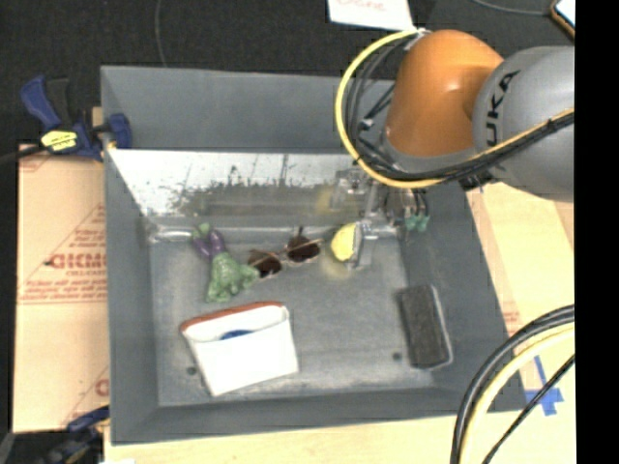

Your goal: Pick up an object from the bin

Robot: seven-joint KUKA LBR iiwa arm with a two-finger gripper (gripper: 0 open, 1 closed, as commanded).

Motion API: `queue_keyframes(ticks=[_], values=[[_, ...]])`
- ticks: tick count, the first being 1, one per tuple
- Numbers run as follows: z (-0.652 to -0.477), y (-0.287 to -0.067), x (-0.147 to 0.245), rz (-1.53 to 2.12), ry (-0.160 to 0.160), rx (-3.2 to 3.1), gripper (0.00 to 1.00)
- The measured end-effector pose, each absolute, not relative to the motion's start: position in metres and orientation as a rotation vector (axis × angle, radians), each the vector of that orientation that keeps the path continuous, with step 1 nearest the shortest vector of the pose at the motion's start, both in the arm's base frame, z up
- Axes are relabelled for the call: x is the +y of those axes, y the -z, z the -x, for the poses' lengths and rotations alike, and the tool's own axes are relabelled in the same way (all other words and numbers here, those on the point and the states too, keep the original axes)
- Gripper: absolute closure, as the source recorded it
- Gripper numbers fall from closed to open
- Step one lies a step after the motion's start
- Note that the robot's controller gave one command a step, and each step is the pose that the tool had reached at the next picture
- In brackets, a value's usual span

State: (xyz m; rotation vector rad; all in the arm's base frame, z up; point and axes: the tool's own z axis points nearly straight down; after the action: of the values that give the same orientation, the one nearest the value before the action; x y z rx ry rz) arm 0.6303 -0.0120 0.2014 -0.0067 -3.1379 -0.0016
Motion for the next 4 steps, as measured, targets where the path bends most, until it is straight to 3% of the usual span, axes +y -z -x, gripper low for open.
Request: queue_keyframes(ticks=[1,2,3,4], values=[[-0.632,-0.206,-0.012,0.007,0.001,-3.146,0.0],[-0.654,-0.089,0.025,-0.406,-0.002,-3.125,0.0],[-0.653,-0.151,0.035,-0.158,-0.001,-3.154,0.0],[-0.651,-0.078,0.027,-0.441,-0.001,-3.113,0.0]])
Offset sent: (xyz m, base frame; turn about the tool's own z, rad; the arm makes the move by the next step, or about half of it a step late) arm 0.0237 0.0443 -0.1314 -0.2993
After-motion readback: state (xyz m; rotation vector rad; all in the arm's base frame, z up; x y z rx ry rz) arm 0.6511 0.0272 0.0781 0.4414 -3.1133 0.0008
